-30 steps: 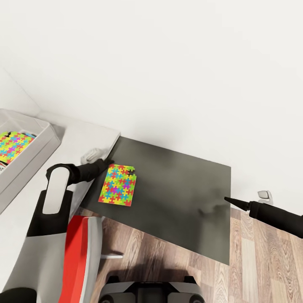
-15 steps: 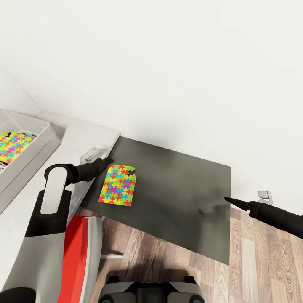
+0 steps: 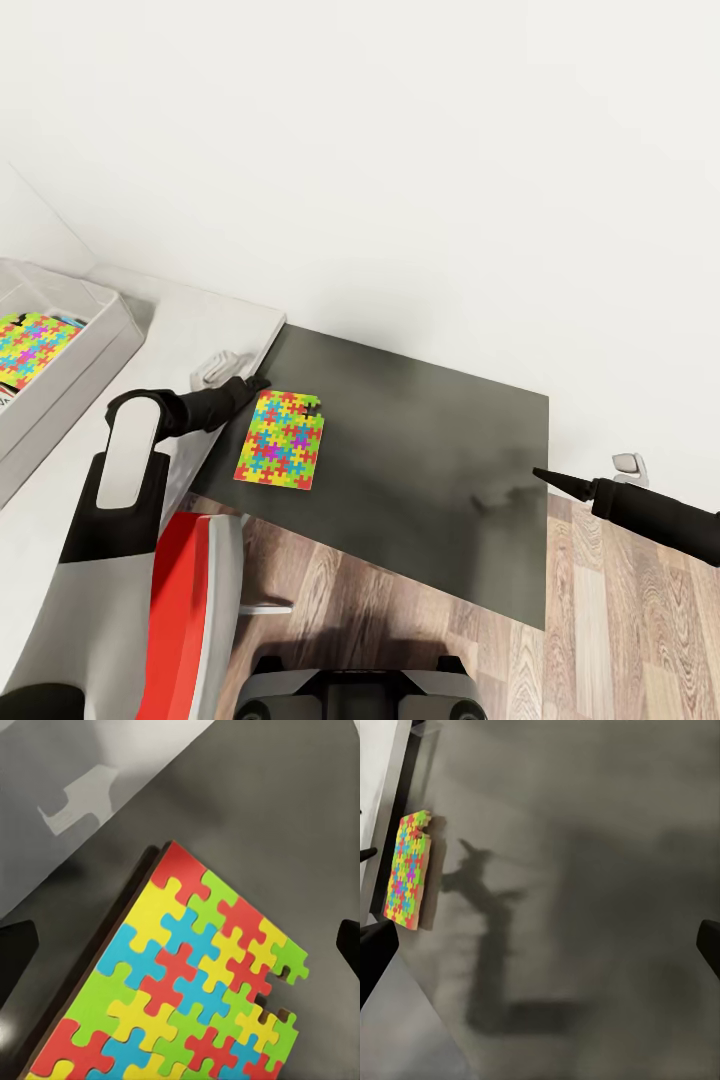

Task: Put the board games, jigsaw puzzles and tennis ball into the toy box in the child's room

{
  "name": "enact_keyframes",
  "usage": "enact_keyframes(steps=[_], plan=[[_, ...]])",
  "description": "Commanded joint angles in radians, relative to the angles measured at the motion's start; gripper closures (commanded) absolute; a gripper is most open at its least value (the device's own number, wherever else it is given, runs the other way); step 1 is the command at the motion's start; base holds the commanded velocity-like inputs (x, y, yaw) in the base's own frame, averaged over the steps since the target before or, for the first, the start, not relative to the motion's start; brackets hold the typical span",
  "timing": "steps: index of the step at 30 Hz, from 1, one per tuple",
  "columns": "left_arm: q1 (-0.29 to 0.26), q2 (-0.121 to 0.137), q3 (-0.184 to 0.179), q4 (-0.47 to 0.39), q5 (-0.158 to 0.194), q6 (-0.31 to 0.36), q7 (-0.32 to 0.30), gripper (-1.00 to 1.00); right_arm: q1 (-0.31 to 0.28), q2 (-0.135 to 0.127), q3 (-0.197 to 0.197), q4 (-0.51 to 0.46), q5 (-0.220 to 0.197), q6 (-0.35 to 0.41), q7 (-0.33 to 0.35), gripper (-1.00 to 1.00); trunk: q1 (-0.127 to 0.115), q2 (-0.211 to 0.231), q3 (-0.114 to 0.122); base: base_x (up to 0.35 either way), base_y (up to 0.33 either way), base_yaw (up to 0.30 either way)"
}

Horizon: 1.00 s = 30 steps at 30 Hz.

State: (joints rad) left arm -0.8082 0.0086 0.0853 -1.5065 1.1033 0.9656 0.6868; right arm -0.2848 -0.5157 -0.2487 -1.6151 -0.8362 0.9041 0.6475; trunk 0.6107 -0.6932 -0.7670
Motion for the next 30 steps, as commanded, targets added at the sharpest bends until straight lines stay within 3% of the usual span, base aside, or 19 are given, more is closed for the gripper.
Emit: enact_keyframes(steps=[1, 30], plan=[[0.000, 0.000, 0.001, 0.000, -0.009, 0.009, 0.013, -1.00, -0.001, 0.000, -0.001, 0.000, 0.000, 0.006, 0.003, -1.00, 0.000, -0.001, -0.001, 0.000, 0.000, 0.000], [0.025, -0.015, -0.004, 0.057, -0.011, 0.006, 0.012, -1.00, -0.002, -0.009, -0.001, 0.000, 0.000, 0.006, 0.004, -1.00, 0.000, -0.001, -0.001, 0.000, 0.000, 0.000]])
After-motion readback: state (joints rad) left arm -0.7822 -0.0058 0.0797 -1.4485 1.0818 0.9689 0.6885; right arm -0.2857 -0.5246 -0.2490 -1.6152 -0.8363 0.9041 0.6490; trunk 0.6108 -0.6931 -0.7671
